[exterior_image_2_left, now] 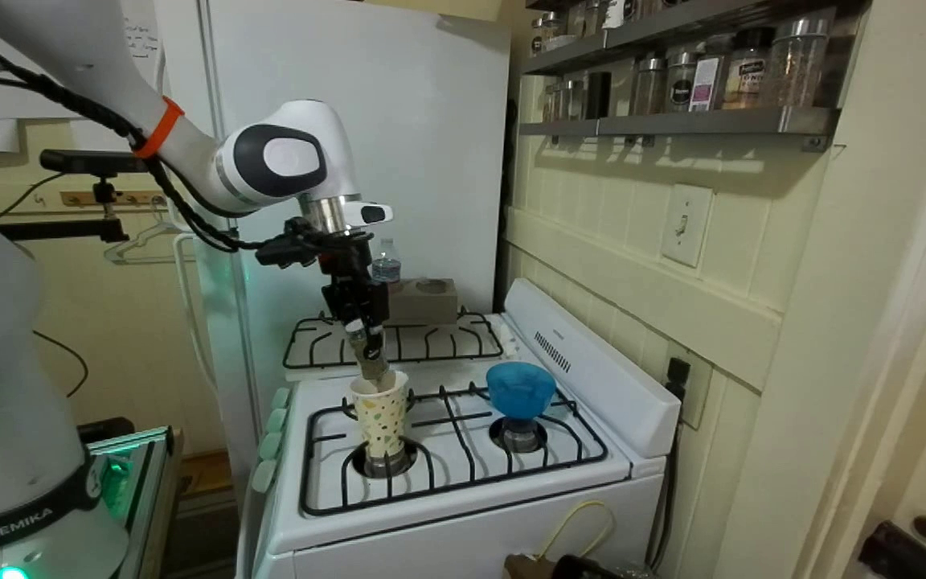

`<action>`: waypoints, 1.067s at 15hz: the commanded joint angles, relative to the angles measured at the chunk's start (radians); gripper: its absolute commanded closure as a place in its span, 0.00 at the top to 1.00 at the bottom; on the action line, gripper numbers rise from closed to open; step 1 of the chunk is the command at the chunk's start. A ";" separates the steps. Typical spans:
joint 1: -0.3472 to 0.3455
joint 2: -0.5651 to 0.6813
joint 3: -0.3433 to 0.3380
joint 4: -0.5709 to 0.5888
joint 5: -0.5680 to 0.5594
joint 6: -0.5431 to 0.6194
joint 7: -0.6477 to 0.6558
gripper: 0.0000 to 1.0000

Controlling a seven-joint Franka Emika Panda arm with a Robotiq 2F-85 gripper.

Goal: Put the glass jar in the coffee cup.

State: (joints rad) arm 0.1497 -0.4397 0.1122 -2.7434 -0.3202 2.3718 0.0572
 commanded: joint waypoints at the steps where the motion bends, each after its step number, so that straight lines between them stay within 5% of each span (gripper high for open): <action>1: -0.012 0.028 0.029 -0.003 0.041 0.029 0.021 0.24; 16: -0.130 0.223 0.004 0.045 -0.046 0.048 0.027 0.24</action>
State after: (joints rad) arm 0.0418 -0.2728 0.1187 -2.7215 -0.3274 2.3939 0.0767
